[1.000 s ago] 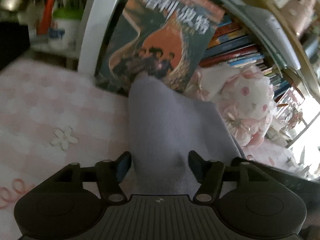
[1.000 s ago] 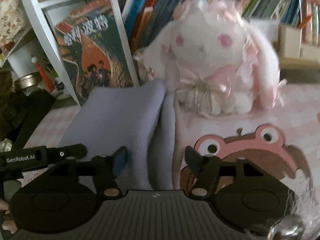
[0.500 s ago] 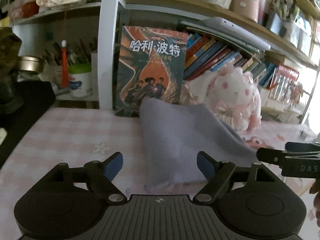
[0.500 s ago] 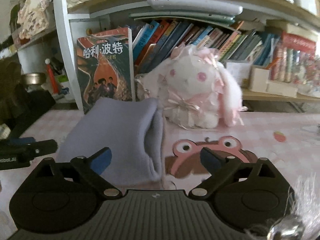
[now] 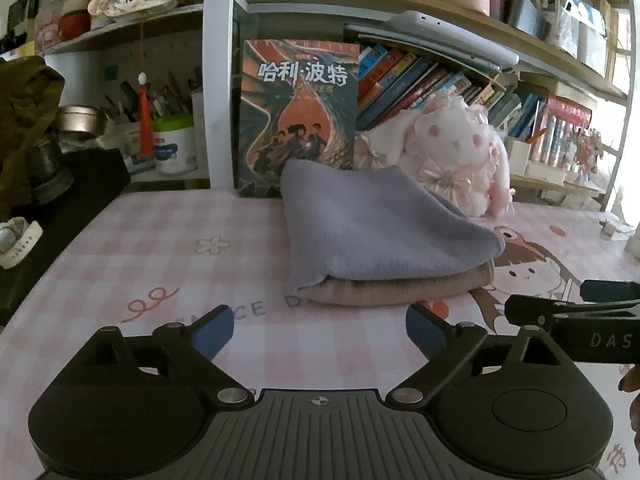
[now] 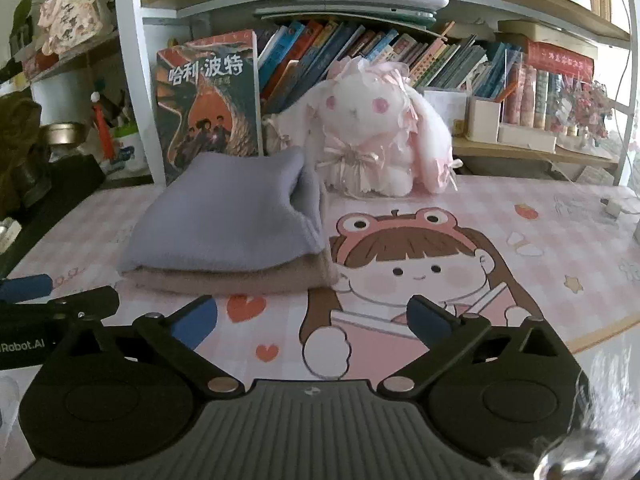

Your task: Fold clothes

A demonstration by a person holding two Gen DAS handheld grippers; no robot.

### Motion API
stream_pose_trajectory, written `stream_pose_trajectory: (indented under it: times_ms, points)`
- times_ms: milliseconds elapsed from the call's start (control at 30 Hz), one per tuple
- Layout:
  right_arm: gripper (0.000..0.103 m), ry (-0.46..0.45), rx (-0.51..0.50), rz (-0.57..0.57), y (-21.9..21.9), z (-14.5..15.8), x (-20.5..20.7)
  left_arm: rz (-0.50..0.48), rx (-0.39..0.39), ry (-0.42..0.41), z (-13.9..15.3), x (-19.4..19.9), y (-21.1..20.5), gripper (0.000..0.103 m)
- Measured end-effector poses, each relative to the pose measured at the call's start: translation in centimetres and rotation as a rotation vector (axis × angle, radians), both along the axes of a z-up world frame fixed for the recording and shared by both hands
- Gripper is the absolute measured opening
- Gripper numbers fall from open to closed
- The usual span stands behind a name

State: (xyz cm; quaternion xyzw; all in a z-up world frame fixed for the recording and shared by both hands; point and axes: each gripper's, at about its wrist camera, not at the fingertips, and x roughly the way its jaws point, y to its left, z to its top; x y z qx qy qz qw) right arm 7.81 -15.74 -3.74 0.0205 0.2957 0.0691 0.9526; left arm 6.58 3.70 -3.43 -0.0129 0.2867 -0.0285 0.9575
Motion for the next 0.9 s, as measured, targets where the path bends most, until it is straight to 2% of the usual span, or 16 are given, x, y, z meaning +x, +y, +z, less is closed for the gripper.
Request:
stream_pose_trajectory:
  times_ms: [900]
  points:
    - [0.103, 0.02, -0.023, -0.013, 0.91, -0.61, -1.1, 0.005, 0.007, 0.042, -0.53, -0.52, 0.3, 0.098]
